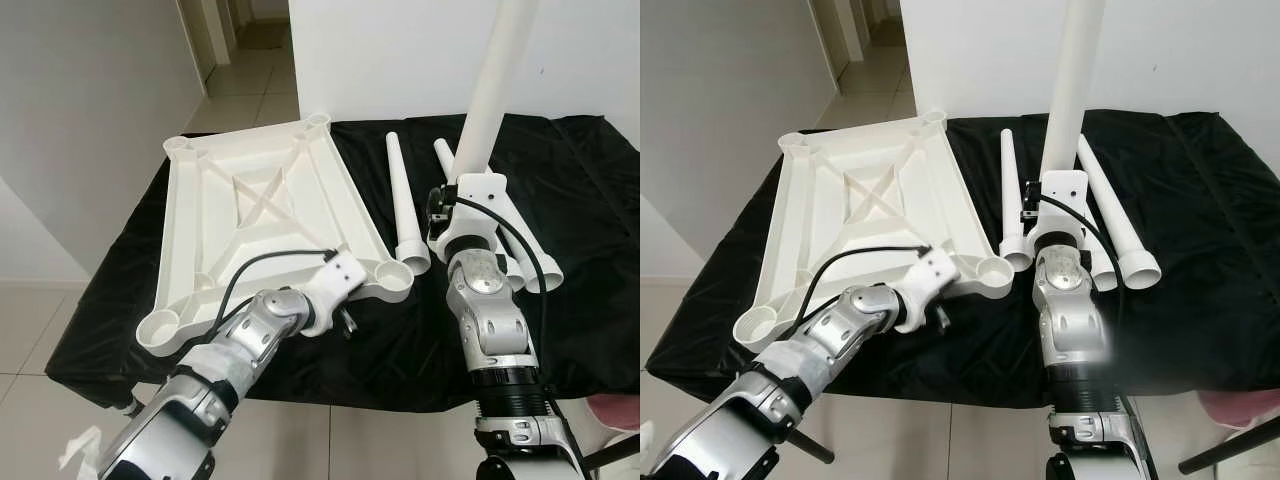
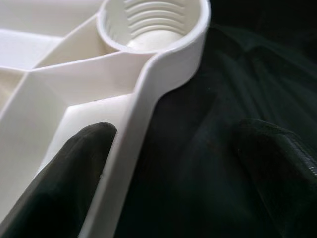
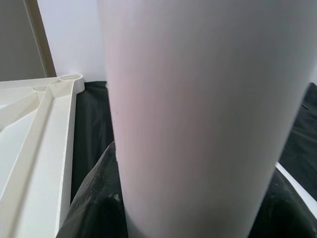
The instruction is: Building children table
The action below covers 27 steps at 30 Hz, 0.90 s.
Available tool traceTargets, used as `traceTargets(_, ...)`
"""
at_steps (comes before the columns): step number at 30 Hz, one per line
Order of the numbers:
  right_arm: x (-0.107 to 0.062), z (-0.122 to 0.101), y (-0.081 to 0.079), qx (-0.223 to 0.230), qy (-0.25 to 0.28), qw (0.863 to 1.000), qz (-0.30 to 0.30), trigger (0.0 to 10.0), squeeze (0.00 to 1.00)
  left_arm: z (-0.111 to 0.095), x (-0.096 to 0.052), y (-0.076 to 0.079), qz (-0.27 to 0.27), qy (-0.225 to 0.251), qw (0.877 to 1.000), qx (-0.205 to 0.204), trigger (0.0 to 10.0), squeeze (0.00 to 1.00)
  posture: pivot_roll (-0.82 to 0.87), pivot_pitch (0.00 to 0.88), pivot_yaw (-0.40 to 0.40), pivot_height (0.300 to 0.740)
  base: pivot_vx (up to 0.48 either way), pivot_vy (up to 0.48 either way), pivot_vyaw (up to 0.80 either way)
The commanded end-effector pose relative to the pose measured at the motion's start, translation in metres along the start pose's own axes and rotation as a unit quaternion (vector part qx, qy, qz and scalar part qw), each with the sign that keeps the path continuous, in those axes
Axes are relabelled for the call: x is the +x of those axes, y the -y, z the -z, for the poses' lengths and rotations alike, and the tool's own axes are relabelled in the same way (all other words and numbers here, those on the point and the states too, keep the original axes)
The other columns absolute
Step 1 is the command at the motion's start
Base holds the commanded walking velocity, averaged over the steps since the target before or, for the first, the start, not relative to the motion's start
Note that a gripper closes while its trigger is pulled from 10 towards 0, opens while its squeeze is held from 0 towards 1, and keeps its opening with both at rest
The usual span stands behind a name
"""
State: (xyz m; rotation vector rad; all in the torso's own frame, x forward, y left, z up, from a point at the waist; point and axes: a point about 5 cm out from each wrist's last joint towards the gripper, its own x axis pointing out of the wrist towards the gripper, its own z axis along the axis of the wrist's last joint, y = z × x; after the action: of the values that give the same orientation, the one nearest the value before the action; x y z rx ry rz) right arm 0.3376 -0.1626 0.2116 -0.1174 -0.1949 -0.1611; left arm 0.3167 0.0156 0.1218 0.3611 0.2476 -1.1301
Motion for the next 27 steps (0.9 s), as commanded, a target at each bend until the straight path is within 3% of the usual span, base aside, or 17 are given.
traceTargets(1,0.001,-0.004,-0.004,0.000,0.005,1.000,-0.005,10.0,0.00,0.004,-0.001,0.008,0.053,-0.008,0.999,-0.005,10.0,0.00,-0.12,0.037,0.106,0.740,0.000,0.000,0.00)
traceTargets(4,0.001,-0.004,-0.005,0.001,0.005,1.000,-0.006,10.0,0.00,0.002,-0.019,0.027,0.154,0.004,0.988,0.013,10.0,0.00,-0.11,0.035,0.103,0.740,0.000,0.000,0.00)
traceTargets(12,0.003,-0.004,-0.006,0.002,0.005,1.000,-0.008,10.0,0.00,0.015,-0.048,0.041,0.222,-0.018,0.974,0.036,10.0,0.00,-0.11,0.034,0.105,0.740,0.000,0.000,0.00)
traceTargets(14,0.003,-0.004,-0.006,0.002,0.005,1.000,-0.008,10.0,0.00,0.015,-0.048,0.041,0.213,-0.017,0.976,0.036,10.0,0.00,-0.10,0.031,0.102,0.740,0.000,0.000,0.00)
traceTargets(19,0.001,-0.001,-0.012,0.000,0.002,1.000,-0.030,10.0,0.00,0.009,-0.035,0.030,0.116,-0.021,0.992,0.035,10.0,0.00,-0.10,0.028,0.094,0.740,0.000,0.000,0.00)
traceTargets(27,-0.006,0.005,-0.013,-0.013,-0.002,0.998,-0.055,10.0,0.00,-0.014,-0.047,0.021,0.072,0.033,0.996,0.048,10.0,0.00,-0.10,0.028,0.084,0.740,0.000,0.000,0.00)
